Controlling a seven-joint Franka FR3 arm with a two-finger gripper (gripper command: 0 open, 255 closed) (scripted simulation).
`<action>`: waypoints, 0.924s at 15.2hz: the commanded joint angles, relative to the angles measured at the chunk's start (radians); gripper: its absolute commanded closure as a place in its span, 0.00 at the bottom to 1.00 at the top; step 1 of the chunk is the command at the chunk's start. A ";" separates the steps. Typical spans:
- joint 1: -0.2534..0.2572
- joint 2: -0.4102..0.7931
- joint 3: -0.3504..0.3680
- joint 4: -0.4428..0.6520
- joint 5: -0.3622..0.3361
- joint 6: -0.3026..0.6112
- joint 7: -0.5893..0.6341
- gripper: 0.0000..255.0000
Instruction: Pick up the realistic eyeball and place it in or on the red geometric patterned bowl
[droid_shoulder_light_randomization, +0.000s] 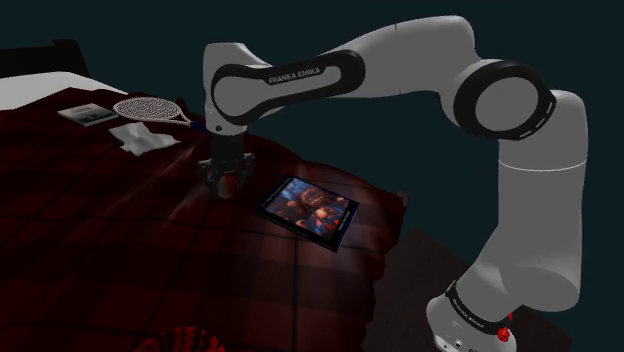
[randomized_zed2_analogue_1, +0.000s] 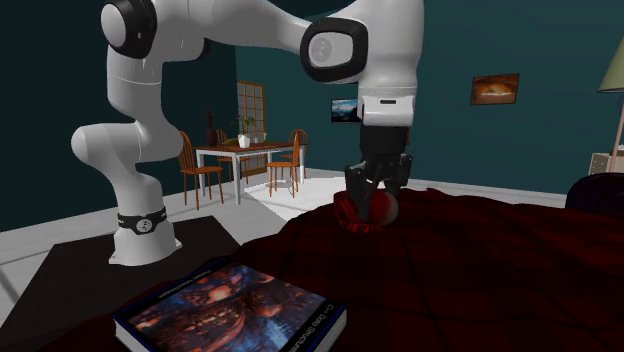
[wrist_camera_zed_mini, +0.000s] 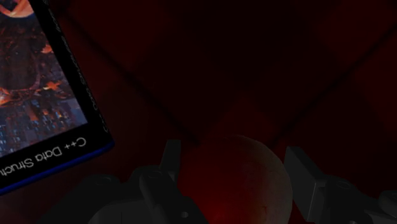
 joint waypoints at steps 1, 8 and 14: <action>0.000 -0.011 0.002 0.013 0.002 -0.024 0.002 1.00; 0.039 -0.078 0.030 -0.064 0.017 -0.003 0.070 1.00; 0.108 -0.139 0.071 -0.163 0.030 0.053 0.178 1.00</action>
